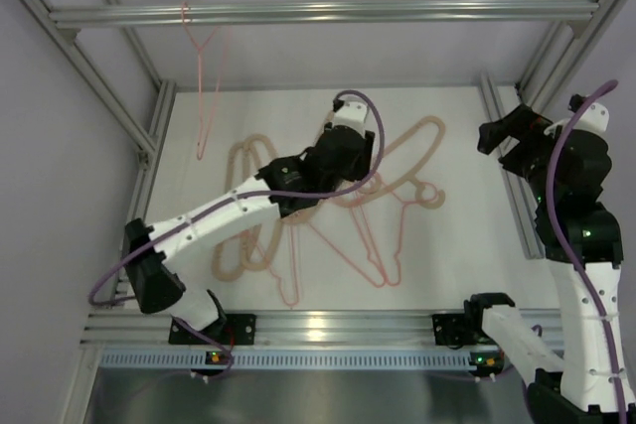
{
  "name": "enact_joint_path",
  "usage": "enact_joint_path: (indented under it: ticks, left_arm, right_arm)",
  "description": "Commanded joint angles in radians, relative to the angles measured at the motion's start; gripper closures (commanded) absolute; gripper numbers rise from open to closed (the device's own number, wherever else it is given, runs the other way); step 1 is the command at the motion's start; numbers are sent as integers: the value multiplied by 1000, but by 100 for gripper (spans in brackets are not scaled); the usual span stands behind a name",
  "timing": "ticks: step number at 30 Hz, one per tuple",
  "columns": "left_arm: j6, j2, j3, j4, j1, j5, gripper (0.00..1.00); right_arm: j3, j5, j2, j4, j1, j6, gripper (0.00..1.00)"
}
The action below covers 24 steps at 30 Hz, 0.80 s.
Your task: Organize the hangers
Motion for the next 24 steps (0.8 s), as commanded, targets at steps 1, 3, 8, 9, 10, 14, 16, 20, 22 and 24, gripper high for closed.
enact_joint_path:
  ticks: [1, 3, 8, 9, 10, 14, 16, 20, 22, 24]
  left_arm:
    - [-93, 95, -11, -15, -55, -95, 47]
    - [-102, 154, -1, 1, -76, -92, 47]
    - [-148, 373, 46, 38, -119, -41, 48]
    - [-156, 373, 49, 44, -119, -41, 48]
    - [-165, 414, 54, 46, -124, -27, 49]
    - [-183, 496, 60, 77, -136, 17, 49]
    - [-186, 536, 66, 101, -141, 34, 49]
    - [-176, 590, 89, 142, -142, 57, 49]
    - [-171, 631, 123, 143, -142, 65, 49]
    - [-169, 663, 141, 143, -144, 68, 49]
  right_arm:
    - [21, 24, -31, 42, -13, -7, 0]
    - [21, 31, -34, 40, -13, -7, 1]
    - [18, 19, -37, 39, -13, -5, 1]
    - [20, 21, -40, 37, -13, -7, 0]
    - [20, 21, -38, 37, -14, -8, 1]
    - [20, 21, -43, 33, -14, -16, 0]
    - [13, 25, -45, 33, -13, -18, 0]
    - [7, 19, -46, 33, -13, -16, 1]
    - [6, 16, -48, 33, -13, -15, 1]
    - [7, 16, -49, 33, -14, -16, 0]
